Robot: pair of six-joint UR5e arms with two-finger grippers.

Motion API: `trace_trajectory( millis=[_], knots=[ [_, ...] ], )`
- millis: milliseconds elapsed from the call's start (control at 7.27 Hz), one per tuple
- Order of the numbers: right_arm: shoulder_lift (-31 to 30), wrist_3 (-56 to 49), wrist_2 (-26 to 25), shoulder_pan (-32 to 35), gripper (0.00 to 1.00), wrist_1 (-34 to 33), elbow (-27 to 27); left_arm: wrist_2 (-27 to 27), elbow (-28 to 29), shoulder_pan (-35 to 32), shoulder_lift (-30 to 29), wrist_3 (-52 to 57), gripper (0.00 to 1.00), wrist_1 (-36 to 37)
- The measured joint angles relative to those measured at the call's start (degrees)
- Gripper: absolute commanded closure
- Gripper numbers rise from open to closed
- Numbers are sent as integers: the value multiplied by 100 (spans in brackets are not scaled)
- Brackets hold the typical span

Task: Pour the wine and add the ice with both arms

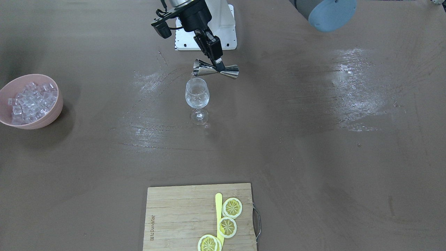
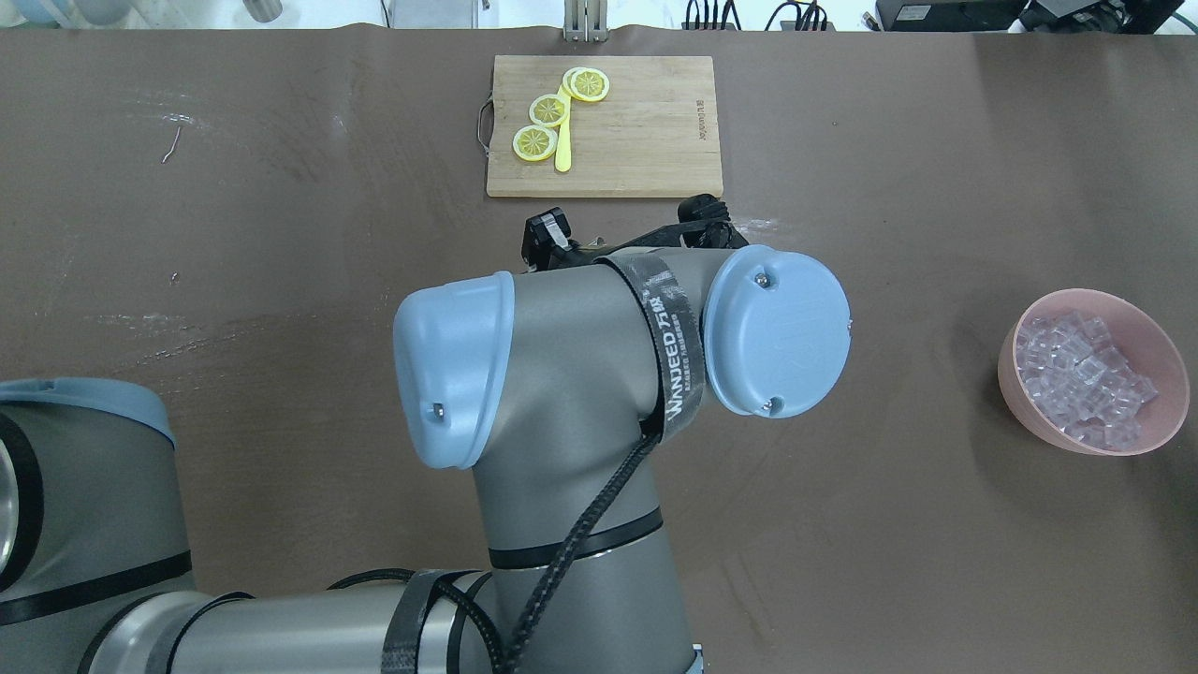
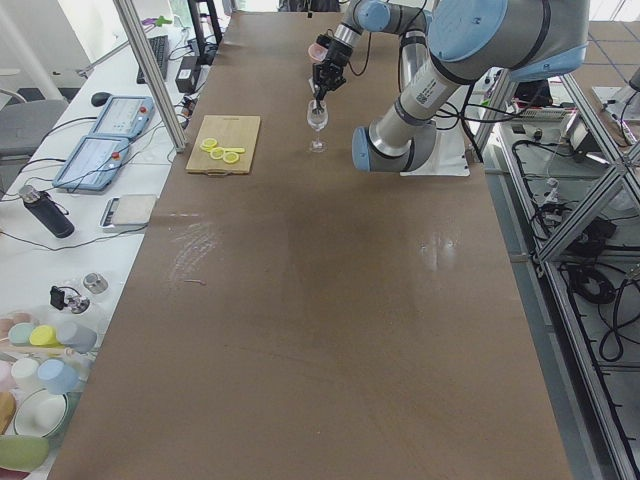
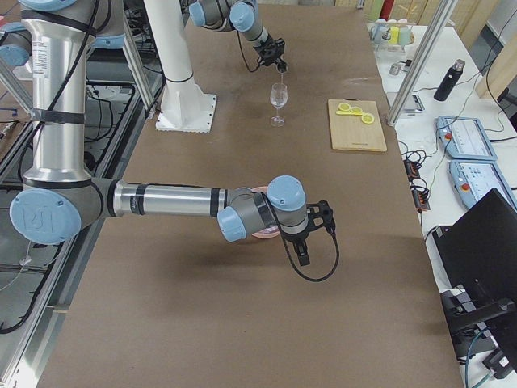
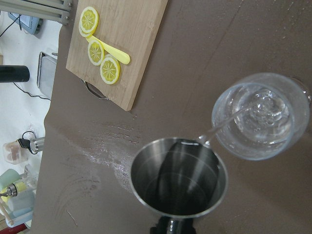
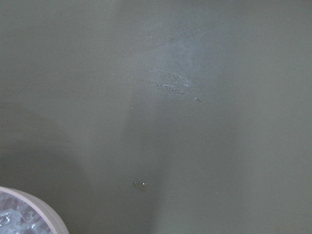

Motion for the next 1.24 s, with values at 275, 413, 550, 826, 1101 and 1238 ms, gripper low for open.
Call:
trace_trajectory(
  millis=[275, 413, 550, 826, 1101, 1238],
  knots=[
    [16, 0, 1, 0, 0, 0, -17, 23, 23, 0, -6, -3, 100, 24],
    [21, 0, 1, 0, 0, 0, -22, 27, 19, -3, -5, -17, 100, 17],
    [26, 0, 1, 0, 0, 0, -26, 24, -9, -6, -3, -42, 100, -19],
    [29, 0, 1, 0, 0, 0, -29, 2, -146, -14, 144, -58, 100, -344],
    [30, 0, 1, 0, 0, 0, -23, -25, -336, -24, 333, -18, 100, -658],
    [30, 0, 1, 0, 0, 0, -17, -41, -491, -31, 408, -1, 100, -820]
  ],
)
